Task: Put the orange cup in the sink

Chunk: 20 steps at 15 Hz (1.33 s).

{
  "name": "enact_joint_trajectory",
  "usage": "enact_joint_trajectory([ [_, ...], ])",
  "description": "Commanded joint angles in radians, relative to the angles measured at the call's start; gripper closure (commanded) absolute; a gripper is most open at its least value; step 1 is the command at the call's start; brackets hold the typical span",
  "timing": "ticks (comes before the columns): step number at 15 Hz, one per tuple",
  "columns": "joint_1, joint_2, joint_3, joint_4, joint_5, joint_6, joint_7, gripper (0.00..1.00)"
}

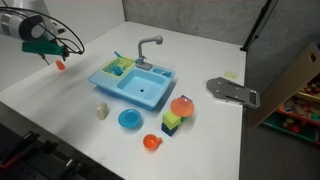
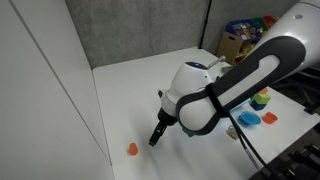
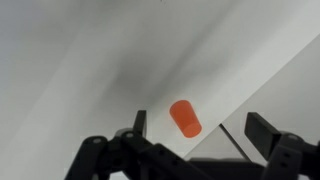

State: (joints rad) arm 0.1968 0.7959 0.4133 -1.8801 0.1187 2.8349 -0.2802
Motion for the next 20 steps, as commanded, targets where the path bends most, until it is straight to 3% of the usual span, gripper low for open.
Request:
enact_joint_trajectory([
  [1, -0.008, 0.052, 0.012, 0.068, -0.027, -0.005, -0.001, 0.00],
  [10, -0.003, 0.192, 0.044, 0.227, -0.073, -0.028, -0.029, 0.00],
  [20, 0.067, 0.262, 0.023, 0.324, -0.132, -0.042, -0.010, 0.00],
])
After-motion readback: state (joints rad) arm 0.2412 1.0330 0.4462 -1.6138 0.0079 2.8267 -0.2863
